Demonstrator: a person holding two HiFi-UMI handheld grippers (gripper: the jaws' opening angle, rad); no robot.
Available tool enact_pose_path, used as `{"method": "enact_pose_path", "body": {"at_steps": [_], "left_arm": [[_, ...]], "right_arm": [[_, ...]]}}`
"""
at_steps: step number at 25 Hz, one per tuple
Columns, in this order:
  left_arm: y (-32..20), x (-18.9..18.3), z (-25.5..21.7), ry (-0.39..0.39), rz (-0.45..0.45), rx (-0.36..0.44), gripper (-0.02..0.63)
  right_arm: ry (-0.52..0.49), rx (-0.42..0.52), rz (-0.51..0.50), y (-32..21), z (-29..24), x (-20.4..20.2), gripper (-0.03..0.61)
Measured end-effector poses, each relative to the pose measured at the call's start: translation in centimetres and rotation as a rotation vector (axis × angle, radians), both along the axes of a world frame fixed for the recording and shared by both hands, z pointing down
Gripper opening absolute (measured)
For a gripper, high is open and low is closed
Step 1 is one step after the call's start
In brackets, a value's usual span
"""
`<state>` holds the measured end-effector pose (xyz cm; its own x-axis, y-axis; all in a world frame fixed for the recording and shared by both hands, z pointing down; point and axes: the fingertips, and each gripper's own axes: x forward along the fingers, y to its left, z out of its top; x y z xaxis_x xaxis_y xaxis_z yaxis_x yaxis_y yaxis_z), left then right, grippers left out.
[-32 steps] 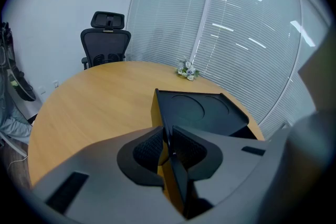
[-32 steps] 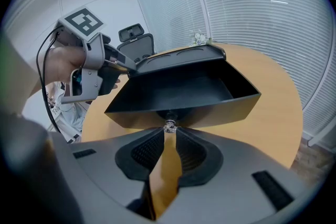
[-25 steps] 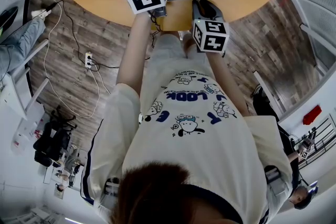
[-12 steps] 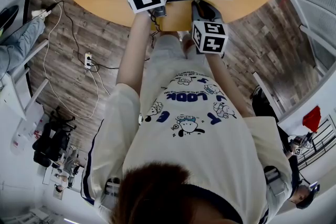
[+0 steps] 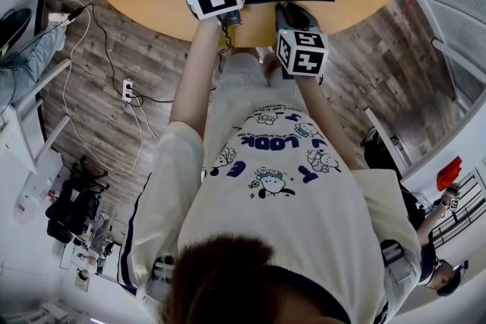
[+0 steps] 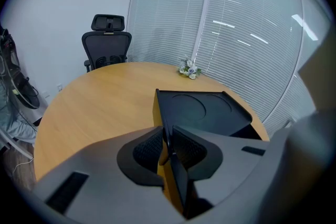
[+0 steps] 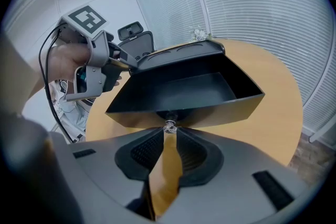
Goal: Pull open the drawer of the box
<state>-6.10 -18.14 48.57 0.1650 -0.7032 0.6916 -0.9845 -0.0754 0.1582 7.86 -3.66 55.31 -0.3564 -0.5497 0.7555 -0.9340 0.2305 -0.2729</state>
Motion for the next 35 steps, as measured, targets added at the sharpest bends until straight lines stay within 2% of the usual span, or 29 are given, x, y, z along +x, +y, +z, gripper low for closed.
{"method": "enact_pose_path", "body": {"at_steps": [5, 13, 15, 18, 20, 25, 30, 35], "left_arm": [[0.1, 0.3, -0.9, 0.021, 0.011, 0.013, 0.074], [2.3, 0.7, -4.5, 0.032, 0.000, 0.085, 0.077], [3.0, 1.1, -6.1, 0.039, -0.004, 0.116, 0.077], [3.8, 1.4, -8.6, 0.029, -0.011, 0.176, 0.077], [4.0, 1.3, -10.2, 0.024, -0.018, 0.216, 0.077], [4.2, 1.0, -13.5, -0.001, -0.018, 0.301, 0.075], [4.8, 0.9, -15.0, -0.017, -0.010, 0.337, 0.069], [5.4, 0.9, -16.7, -0.030, 0.018, 0.403, 0.046]], "right_arm": [[0.001, -0.008, 0.012, -0.5, -0.4, 0.7, 0.153], [-0.061, -0.009, 0.046, -0.2, -4.0, 1.4, 0.152], [-0.078, 0.029, 0.069, -0.5, -5.7, 1.6, 0.136], [-0.085, 0.114, 0.097, -1.6, -8.1, 1.7, 0.077], [-0.080, 0.166, 0.095, -2.7, -9.5, 1.5, 0.067], [-0.095, 0.278, 0.101, -5.3, -13.3, 0.5, 0.049], [-0.110, 0.380, 0.088, -7.2, -17.1, -0.7, 0.048], [-0.099, 0.545, 0.058, -8.6, -21.4, -2.0, 0.041]]}}
